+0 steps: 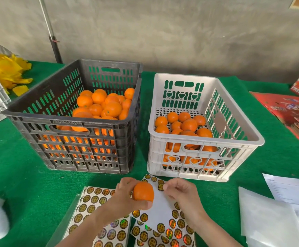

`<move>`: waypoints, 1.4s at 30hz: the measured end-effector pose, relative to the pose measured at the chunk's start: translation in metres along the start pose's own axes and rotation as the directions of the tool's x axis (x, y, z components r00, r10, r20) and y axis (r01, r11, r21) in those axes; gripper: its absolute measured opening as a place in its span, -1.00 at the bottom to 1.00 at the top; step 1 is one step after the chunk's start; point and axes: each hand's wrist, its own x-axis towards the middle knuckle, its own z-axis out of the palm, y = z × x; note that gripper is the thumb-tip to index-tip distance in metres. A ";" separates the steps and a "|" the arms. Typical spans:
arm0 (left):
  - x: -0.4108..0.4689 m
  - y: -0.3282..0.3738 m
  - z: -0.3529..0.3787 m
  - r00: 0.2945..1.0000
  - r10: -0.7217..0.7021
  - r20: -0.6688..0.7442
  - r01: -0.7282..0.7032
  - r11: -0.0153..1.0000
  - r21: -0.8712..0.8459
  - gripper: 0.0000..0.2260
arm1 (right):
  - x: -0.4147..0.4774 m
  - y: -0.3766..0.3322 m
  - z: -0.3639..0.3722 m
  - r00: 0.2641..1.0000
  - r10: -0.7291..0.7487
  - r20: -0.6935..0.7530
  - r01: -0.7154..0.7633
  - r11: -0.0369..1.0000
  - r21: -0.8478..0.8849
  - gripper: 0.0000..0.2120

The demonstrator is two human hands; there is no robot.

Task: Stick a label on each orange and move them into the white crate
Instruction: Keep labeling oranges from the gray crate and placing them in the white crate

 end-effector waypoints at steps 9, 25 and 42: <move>-0.004 0.038 0.006 0.971 0.215 0.103 -0.023 0.518 -0.855 -0.22 | -0.005 -0.036 0.023 0.999 0.023 0.044 -0.038 0.924 0.380 -0.72; -0.013 0.057 -0.001 0.977 0.212 0.036 -0.062 0.442 -0.895 -0.37 | -0.015 -0.039 0.032 0.942 -0.317 -0.108 0.327 0.941 0.085 -0.56; 0.012 0.031 -0.024 0.948 -0.198 -0.250 0.071 0.895 -0.440 -0.76 | 0.148 -0.159 -0.055 0.984 -0.174 0.037 0.137 0.614 -0.777 -0.67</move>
